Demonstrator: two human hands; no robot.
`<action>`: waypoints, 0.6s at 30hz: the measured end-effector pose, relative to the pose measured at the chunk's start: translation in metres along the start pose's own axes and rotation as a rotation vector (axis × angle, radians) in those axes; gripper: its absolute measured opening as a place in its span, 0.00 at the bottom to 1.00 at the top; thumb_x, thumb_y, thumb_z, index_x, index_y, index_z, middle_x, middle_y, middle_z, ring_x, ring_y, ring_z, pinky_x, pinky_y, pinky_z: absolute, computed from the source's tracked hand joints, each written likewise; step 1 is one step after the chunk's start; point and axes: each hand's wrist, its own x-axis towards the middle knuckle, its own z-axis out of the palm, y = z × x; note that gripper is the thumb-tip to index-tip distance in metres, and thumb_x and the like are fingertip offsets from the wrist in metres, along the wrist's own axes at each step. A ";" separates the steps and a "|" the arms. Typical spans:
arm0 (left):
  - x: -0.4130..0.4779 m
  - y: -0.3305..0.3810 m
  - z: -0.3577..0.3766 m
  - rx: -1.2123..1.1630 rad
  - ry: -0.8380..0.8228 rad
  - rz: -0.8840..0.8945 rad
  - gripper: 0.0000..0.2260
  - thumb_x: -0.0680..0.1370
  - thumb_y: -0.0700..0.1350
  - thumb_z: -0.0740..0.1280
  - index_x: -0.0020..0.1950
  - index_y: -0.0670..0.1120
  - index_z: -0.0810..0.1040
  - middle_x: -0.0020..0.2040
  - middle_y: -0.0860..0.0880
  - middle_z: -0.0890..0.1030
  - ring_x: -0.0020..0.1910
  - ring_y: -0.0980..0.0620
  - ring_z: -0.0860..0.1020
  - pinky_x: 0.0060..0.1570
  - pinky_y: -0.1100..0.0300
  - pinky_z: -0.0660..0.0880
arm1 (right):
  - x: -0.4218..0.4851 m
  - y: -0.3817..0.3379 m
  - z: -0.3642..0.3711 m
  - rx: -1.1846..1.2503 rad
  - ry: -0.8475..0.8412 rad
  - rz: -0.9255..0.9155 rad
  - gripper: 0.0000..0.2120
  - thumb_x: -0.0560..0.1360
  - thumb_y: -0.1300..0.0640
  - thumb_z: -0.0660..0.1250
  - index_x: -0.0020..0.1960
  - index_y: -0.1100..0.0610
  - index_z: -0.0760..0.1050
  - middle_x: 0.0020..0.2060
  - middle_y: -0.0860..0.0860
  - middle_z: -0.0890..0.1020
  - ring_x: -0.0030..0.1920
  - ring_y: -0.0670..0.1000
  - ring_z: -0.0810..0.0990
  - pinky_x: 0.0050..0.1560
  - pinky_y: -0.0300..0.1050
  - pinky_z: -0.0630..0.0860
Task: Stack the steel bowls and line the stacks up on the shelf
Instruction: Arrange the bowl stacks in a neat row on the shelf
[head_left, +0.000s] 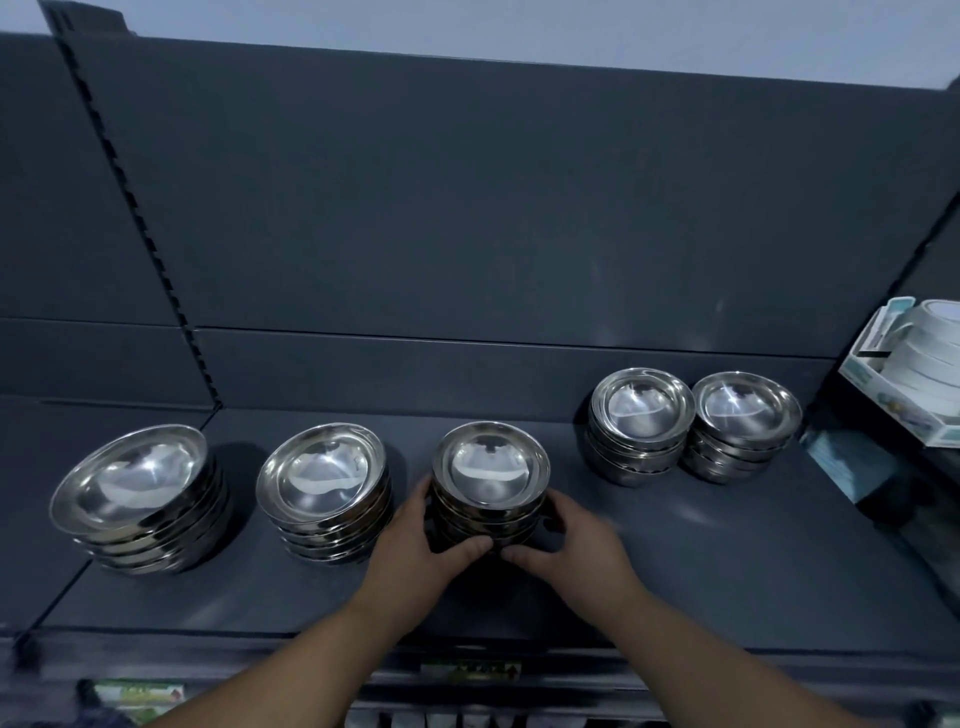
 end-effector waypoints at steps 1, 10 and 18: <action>0.000 -0.001 0.000 0.002 0.000 0.005 0.39 0.67 0.49 0.78 0.74 0.52 0.62 0.63 0.56 0.74 0.60 0.60 0.73 0.56 0.72 0.64 | 0.000 -0.001 0.000 0.000 0.004 0.001 0.36 0.62 0.48 0.80 0.67 0.48 0.72 0.52 0.40 0.80 0.54 0.39 0.76 0.54 0.31 0.70; 0.004 -0.010 0.002 -0.068 -0.016 0.007 0.38 0.66 0.45 0.79 0.72 0.51 0.64 0.59 0.56 0.77 0.55 0.64 0.75 0.50 0.81 0.67 | -0.004 -0.007 0.001 -0.047 0.025 0.018 0.34 0.63 0.47 0.80 0.66 0.47 0.73 0.52 0.41 0.81 0.53 0.39 0.77 0.52 0.30 0.69; 0.002 -0.013 0.001 -0.038 -0.056 0.005 0.42 0.66 0.45 0.79 0.74 0.50 0.61 0.64 0.54 0.75 0.62 0.58 0.75 0.61 0.65 0.69 | -0.012 -0.012 0.001 -0.133 0.023 0.032 0.37 0.64 0.45 0.78 0.70 0.49 0.69 0.60 0.45 0.80 0.60 0.44 0.77 0.60 0.37 0.72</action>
